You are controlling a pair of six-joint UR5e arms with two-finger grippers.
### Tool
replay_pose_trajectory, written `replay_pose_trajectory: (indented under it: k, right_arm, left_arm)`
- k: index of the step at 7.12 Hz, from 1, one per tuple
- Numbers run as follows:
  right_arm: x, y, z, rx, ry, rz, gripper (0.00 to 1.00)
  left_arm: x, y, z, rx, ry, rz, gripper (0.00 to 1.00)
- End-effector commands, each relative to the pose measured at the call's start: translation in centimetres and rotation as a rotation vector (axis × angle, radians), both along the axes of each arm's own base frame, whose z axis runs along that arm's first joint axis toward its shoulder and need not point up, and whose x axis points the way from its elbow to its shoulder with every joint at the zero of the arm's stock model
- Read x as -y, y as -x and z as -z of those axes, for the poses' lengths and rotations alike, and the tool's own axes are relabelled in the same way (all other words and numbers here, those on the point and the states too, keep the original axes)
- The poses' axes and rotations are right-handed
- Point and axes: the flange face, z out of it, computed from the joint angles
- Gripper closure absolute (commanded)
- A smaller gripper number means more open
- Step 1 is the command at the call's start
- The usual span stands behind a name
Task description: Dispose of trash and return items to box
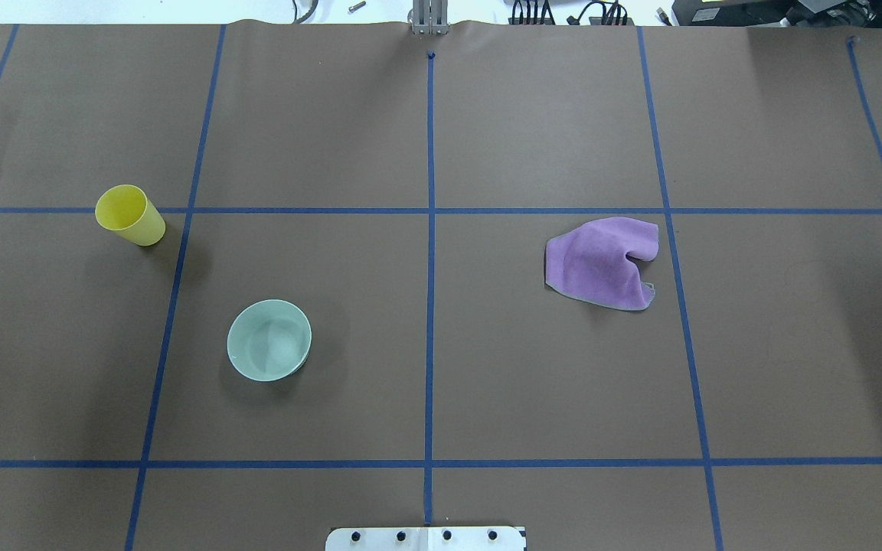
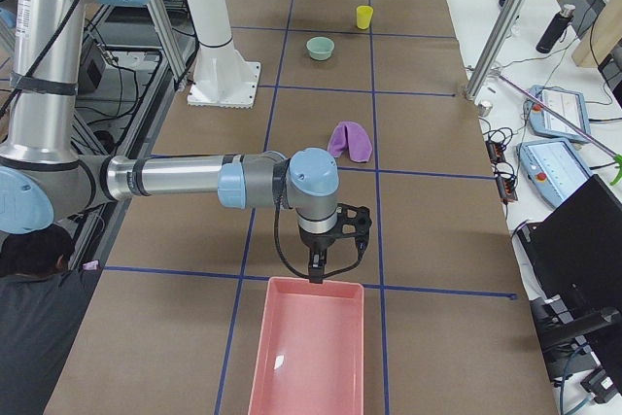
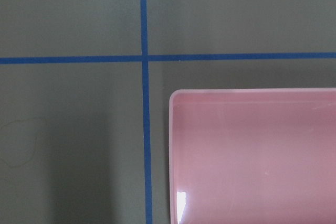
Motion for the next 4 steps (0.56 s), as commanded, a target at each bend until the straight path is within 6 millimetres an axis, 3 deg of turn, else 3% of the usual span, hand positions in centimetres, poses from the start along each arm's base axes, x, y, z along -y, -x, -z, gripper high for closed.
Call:
replay_pose_trajectory:
  k: [1,2,3,4]
  right_arm:
    - [1.2,1.2,2.2,0.019,-0.161,0.023,0.0]
    - [1.5,2.1,2.7,0.043,-0.17,0.04,0.0]
    - [4.2,4.1,5.9,0.098,-0.152,-0.006,0.0]
    - [6.7,8.3,8.9,0.122,-0.111,-0.036,0.0]
  left_arm:
    - [3.3,0.1,3.7,0.023,-0.288,0.008,0.01]
    - [4.1,0.1,4.0,-0.005,-0.279,0.046,0.01]
    - [4.1,-0.1,4.4,-0.008,-0.323,0.05,0.01]
    - [3.3,-2.2,3.9,-0.019,-0.389,0.02,0.01]
